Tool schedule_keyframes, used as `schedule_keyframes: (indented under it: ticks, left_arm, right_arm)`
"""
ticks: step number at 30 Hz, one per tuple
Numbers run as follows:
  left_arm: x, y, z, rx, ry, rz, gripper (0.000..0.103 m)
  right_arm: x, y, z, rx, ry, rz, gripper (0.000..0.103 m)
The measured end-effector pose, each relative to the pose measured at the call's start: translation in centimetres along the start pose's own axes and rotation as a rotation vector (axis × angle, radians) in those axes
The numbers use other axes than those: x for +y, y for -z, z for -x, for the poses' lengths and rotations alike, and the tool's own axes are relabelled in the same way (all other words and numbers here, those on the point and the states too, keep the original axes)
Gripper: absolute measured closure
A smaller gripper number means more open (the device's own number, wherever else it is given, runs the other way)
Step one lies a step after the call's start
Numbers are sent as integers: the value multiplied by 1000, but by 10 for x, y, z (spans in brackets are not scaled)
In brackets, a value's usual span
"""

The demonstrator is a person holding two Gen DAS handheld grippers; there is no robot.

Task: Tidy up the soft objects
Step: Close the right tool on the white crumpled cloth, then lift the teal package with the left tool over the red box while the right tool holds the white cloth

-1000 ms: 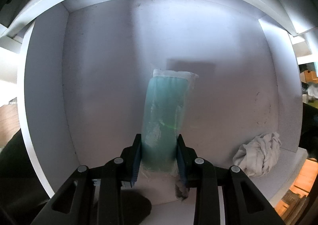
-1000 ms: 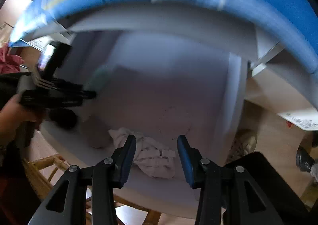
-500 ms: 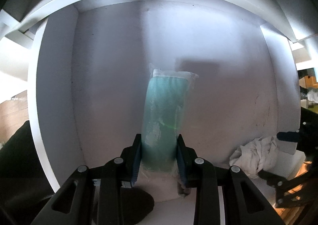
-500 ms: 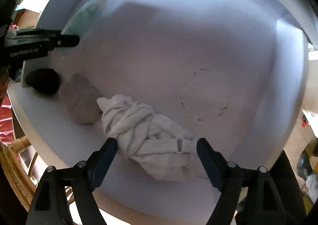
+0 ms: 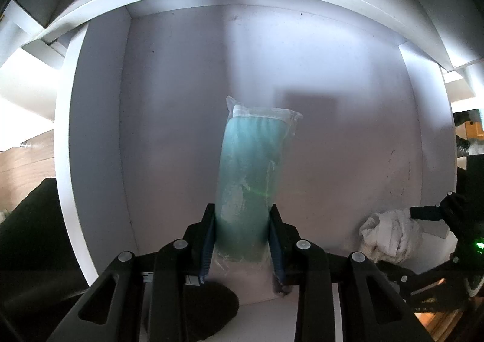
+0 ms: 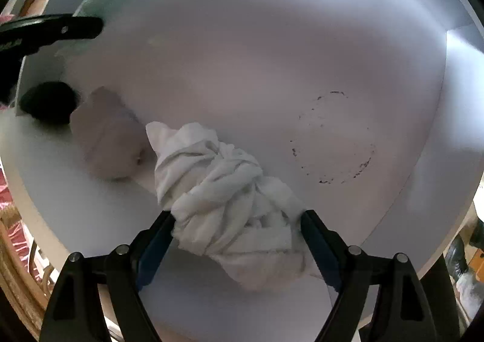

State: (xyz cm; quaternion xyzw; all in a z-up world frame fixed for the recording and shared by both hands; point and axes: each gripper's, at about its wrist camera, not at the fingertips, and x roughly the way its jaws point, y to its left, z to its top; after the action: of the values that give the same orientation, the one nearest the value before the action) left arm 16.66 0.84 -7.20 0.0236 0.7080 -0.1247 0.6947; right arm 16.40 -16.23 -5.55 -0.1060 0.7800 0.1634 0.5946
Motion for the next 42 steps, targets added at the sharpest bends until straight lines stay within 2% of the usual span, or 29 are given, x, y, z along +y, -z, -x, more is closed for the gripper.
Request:
schedule_keyframes:
  ticks: [2,5,12,17,19,22,29,31,42]
  left_arm:
    - [0,0,0,1,0,1,71]
    - [-1,-2,1,2,-3,2,71]
    - [-4,-5,3,3,-10,1,71]
    - [-6,-5,2,3,-13,1,71]
    - [-6,-5,2,4,-12,1,71]
    - [-7,-5,-1,4,-15,-3,71]
    - [-10,-4,1,-2,-12,-15,71]
    - [-10,-3,3,-8,-2,-17,71]
    - [-14,1,13,-39,-7,-44,71]
  right_arm:
    - [0,-3,-4,18,1,-4,20]
    - [10,-20,-6,22,-11,-10,31]
    - [0,-16,-2,-22,6,-66,37]
    - [-29,-20,13,-84,83,-208,37]
    - [-43,-20,14,-81,109,-269,37]
    - [-51,-20,13,-76,75,-325,37]
    - [-48,-19,10,-79,90,-314,37]
    - [-43,-6,13,-83,86,-323,37]
    - [-55,2,14,-91,69,-350,38]
